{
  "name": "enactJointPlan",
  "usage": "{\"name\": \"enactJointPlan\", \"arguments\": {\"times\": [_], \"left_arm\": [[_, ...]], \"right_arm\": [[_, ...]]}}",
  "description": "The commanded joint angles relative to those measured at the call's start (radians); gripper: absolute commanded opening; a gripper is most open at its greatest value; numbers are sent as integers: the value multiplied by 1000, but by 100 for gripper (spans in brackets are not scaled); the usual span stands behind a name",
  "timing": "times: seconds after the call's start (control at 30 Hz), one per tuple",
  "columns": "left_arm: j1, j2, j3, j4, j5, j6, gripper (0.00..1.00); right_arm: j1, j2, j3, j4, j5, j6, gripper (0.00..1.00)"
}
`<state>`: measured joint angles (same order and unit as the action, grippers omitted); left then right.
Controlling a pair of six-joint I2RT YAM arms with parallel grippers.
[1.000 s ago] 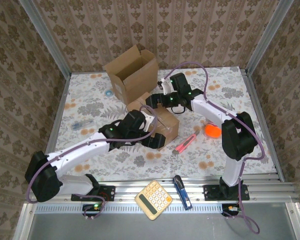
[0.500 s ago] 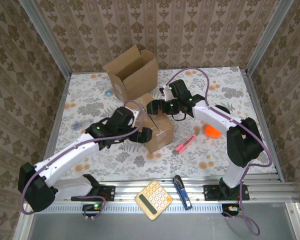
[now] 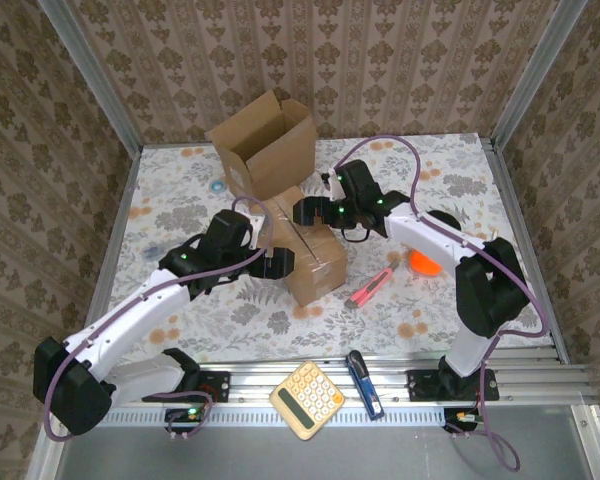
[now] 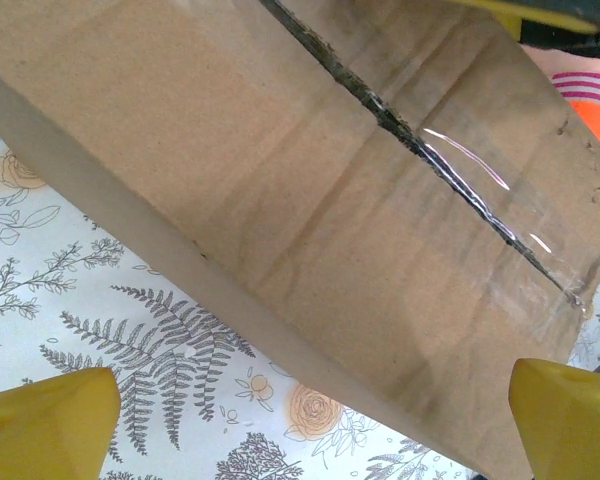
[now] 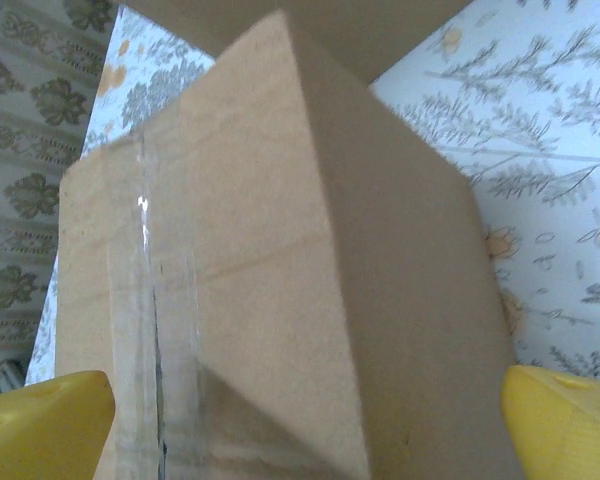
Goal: Unpack the express box
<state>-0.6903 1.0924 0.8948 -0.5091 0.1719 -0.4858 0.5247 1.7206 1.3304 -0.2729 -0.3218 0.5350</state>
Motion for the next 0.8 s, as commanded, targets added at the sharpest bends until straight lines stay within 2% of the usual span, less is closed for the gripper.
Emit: {"name": "enactJointPlan", "arguments": {"times": [0.0,0.13,0.3,0.47,0.6,0.67,0.77], "left_arm": [[3,-47,27,-3,13,27,100],[14,-78,70,-47,-7,54,100],[62,-107,106,-100,-13,76,100],[124,-108,124,-136,4,80,100],[163,-108,126,-178,-1,72,99],[179,-108,117,-201,-6,60,93],[188,-101,99,-244,-8,55,67]], "right_arm": [[5,-62,37,-47,136,5,100],[5,-171,-4,-90,310,45,100],[5,-316,-104,-249,519,131,100],[9,-425,-241,-384,532,220,99],[26,-483,-379,-404,502,317,95],[39,-486,-431,-400,491,356,94],[64,-449,-481,-379,478,402,92]]}}
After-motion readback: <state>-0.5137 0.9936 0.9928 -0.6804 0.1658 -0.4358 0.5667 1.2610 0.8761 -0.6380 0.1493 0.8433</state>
